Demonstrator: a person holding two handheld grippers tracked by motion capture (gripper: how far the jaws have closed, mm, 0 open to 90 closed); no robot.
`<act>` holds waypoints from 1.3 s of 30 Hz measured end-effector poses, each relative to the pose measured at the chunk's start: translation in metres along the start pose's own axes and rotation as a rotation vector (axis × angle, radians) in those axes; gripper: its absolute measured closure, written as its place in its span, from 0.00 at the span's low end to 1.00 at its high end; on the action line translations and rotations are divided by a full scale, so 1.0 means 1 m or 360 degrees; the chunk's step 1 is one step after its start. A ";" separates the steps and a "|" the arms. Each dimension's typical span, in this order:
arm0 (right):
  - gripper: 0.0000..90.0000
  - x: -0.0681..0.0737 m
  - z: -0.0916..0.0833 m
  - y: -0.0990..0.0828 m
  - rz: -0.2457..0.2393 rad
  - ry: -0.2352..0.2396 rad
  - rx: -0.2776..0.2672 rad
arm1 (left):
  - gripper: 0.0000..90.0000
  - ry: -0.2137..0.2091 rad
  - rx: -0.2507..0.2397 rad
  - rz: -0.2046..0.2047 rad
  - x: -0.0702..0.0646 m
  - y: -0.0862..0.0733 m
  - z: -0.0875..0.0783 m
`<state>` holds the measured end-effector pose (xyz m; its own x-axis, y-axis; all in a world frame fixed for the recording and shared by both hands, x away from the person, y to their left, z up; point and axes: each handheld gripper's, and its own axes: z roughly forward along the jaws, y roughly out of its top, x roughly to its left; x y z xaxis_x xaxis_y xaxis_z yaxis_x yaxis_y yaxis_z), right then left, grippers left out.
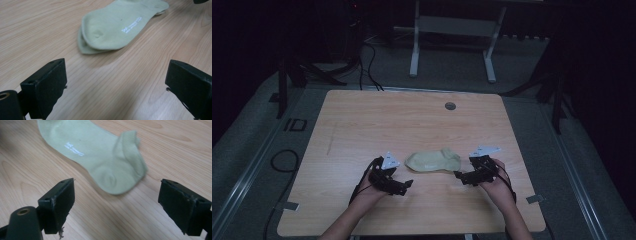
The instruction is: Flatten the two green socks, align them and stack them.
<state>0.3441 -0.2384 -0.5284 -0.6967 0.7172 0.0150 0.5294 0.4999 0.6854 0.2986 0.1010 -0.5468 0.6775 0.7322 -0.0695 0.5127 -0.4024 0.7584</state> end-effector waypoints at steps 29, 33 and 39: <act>0.14 -0.020 -0.045 -0.068 0.0081 -0.0146 -0.0108 | 0.03 0.0158 -0.0100 -0.0131 0.018 -0.059 -0.055; 0.13 -0.022 -0.048 -0.080 0.0114 -0.0196 -0.0124 | 0.03 0.0193 -0.0118 -0.0175 0.024 -0.071 -0.065; 0.13 -0.024 -0.052 -0.091 0.0151 -0.0255 -0.0111 | 0.03 0.0229 -0.0134 -0.0215 0.029 -0.082 -0.074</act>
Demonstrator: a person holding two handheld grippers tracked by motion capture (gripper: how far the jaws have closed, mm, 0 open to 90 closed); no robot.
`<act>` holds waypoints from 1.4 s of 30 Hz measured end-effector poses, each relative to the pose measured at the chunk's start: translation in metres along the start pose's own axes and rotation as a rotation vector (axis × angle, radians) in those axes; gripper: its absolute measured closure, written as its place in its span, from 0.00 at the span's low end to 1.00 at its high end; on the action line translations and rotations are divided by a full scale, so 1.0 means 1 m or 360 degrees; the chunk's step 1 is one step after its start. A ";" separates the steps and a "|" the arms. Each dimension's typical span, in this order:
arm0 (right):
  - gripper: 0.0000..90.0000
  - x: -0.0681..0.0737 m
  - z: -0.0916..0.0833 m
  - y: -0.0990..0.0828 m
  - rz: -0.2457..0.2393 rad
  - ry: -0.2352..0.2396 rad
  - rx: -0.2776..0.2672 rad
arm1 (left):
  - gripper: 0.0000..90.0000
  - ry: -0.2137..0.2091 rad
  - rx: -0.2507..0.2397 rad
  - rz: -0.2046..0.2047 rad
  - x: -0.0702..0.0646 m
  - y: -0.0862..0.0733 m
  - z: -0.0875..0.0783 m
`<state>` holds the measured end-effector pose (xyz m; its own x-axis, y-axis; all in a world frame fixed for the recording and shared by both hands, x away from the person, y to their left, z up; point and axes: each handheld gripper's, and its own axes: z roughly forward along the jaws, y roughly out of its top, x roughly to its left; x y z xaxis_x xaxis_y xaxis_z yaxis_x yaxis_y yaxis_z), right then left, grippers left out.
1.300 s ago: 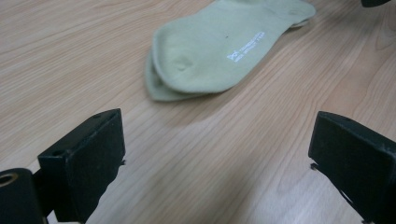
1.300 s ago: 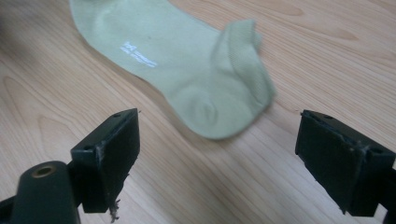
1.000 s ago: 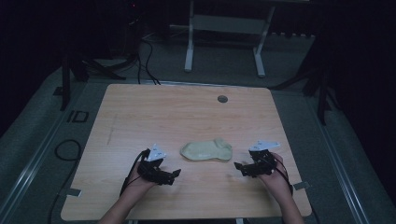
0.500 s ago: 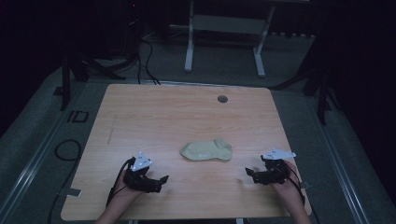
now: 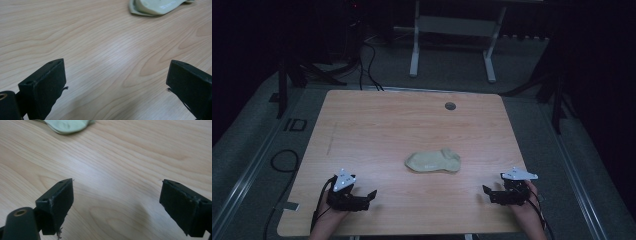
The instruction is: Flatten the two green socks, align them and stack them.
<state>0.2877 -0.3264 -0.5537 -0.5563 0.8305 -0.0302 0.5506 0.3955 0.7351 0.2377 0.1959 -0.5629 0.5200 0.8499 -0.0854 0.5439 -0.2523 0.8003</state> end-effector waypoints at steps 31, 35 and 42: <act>0.13 -0.020 -0.026 -0.030 0.0371 -0.0350 -0.0205 | 0.03 0.0251 -0.0140 -0.0237 0.036 -0.033 -0.045; 0.13 -0.021 -0.022 -0.031 0.0336 -0.0365 -0.0186 | 0.03 0.0257 -0.0123 -0.0227 0.035 -0.035 -0.043; 0.13 -0.022 -0.020 -0.031 0.0334 -0.0375 -0.0184 | 0.03 0.0253 -0.0145 -0.0272 0.038 -0.036 -0.044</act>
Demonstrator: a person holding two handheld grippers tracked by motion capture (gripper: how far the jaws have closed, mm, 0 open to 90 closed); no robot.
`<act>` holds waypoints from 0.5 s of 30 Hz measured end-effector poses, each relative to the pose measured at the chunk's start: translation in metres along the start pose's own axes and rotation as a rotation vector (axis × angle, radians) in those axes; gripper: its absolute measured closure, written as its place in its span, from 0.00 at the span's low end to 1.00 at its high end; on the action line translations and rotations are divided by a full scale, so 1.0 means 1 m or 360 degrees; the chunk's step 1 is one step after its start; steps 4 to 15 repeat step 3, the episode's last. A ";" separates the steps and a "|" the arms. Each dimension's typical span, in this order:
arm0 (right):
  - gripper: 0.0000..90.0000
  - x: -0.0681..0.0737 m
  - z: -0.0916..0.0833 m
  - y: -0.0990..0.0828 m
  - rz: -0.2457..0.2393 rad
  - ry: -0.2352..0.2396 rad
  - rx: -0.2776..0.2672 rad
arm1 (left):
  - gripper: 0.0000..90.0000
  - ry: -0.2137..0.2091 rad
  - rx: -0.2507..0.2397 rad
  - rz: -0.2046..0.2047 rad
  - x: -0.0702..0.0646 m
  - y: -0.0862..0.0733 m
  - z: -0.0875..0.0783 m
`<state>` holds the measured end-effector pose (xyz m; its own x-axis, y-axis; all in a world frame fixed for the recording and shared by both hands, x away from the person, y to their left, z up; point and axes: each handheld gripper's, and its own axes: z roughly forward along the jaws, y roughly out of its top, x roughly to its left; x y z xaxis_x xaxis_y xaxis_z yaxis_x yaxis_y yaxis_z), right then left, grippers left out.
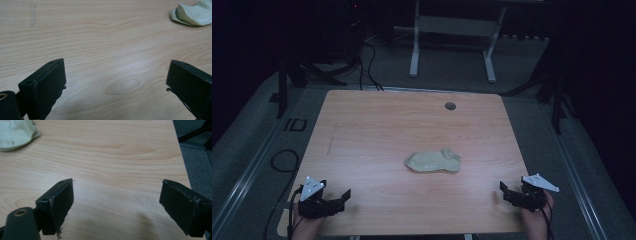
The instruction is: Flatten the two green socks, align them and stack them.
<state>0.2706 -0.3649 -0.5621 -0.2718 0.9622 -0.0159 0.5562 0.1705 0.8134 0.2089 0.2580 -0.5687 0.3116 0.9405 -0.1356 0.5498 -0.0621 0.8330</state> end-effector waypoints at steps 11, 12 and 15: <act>0.13 0.000 0.002 0.000 -0.0018 -0.0007 0.0014 | 0.03 -0.0003 -0.0005 -0.0016 0.001 0.000 0.000; 0.13 0.000 0.002 0.000 -0.0018 -0.0007 0.0014 | 0.03 -0.0003 -0.0005 -0.0016 0.001 0.000 0.000; 0.13 0.000 0.002 0.000 -0.0018 -0.0007 0.0014 | 0.03 -0.0003 -0.0005 -0.0016 0.001 0.000 0.000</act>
